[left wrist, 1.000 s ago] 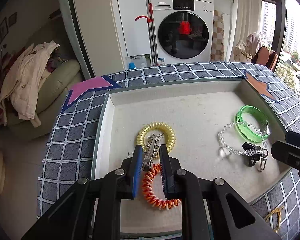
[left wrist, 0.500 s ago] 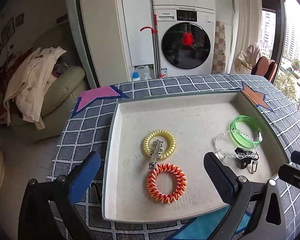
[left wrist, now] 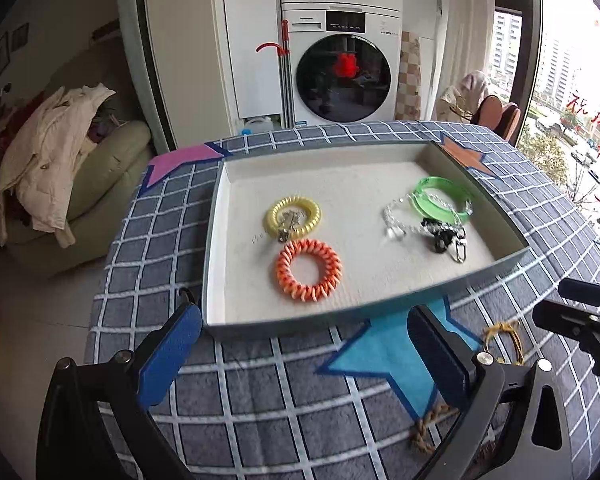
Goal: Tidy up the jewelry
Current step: 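Withdraw both tools from the tray toward the remaining jewelry, then grasp brown braided bracelet with left tool while right tool grasps yellow cord hair tie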
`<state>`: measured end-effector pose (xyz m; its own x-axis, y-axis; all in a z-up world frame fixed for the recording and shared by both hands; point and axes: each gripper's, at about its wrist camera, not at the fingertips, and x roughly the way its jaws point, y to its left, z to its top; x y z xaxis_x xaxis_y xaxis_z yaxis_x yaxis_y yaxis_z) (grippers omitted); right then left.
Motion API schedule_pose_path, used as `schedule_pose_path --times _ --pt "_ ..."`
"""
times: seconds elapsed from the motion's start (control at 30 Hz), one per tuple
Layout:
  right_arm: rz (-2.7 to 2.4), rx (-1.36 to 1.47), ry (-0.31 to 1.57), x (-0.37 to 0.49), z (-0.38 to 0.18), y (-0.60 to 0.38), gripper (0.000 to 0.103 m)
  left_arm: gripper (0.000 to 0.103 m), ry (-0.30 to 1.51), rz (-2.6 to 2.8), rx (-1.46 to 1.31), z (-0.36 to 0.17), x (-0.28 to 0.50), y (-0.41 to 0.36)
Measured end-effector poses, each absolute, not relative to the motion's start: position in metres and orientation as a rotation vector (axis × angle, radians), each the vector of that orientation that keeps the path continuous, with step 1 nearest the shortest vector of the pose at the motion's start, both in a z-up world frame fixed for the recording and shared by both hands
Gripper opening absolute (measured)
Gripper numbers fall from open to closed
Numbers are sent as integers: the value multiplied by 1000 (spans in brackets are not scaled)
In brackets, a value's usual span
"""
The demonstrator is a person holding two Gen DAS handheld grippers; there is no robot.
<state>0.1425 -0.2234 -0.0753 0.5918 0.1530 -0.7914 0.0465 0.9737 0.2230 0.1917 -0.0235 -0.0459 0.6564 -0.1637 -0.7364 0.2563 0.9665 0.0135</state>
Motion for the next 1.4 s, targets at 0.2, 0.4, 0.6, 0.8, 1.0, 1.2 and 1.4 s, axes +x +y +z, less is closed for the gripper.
schedule_pose_path --times 0.2,0.4,0.6,0.8,1.0,1.2,1.4 --pt "41 223 970 120 -88 -225 85 103 879 -268 131 -66 159 -24" --pt "33 204 990 104 -97 -223 85 103 920 -285 129 -78 148 -27" --pt "-1 194 990 106 -98 -228 85 103 934 -310 164 -81 147 -37" --pt "30 160 976 112 -93 -218 85 103 949 -309 185 -87 146 -42" --pt "38 131 990 129 -97 -208 85 103 954 -310 209 -90 145 -48" --pt "34 35 1022 145 -107 -198 68 103 956 -312 234 -93 143 -53" --pt "57 -77 1003 148 -110 -187 61 103 940 -335 247 -92 138 -59"
